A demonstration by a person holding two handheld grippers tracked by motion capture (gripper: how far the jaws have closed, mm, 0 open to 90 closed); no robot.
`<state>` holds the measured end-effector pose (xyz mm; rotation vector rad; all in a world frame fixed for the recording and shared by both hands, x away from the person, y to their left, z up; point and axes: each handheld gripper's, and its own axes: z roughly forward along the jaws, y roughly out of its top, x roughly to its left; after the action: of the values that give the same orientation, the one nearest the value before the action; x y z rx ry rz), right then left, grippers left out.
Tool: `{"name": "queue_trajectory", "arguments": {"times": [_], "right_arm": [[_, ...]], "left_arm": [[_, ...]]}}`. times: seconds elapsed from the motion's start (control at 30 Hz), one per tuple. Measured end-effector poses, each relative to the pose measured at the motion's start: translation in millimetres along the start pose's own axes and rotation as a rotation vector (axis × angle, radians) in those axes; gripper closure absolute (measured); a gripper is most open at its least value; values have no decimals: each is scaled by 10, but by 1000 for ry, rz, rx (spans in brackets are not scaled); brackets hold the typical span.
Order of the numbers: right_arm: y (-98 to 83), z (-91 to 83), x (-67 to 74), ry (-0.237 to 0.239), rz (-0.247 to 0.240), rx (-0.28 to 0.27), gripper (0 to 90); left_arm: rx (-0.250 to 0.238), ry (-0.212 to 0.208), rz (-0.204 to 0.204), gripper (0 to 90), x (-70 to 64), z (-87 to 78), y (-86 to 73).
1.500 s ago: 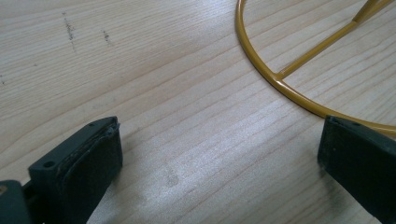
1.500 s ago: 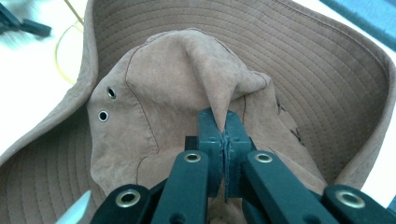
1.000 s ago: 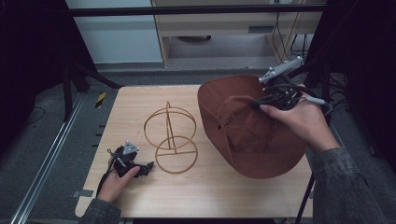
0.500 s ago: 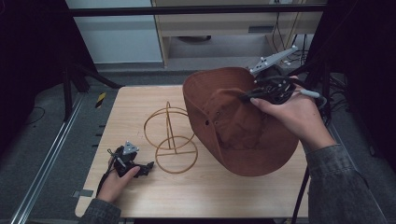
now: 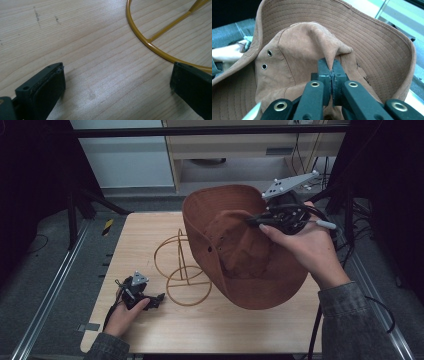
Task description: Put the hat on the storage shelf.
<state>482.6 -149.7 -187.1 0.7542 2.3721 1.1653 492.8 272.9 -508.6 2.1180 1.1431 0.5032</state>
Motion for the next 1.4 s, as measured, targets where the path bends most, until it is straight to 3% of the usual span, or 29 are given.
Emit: {"name": "queue_trajectory", "arguments": {"times": [0.33,0.73,1.4], "right_arm": [[191,53,120,1,-20,-38,890],[358,254,266,13,-29,-86,889],[502,521,360,49,-39,-98,889]], "left_arm": [[1,-1,0,0,1,-1,1],[4,-4,1,0,3,-2,2],[4,-4,1,0,3,-3,2]]}}
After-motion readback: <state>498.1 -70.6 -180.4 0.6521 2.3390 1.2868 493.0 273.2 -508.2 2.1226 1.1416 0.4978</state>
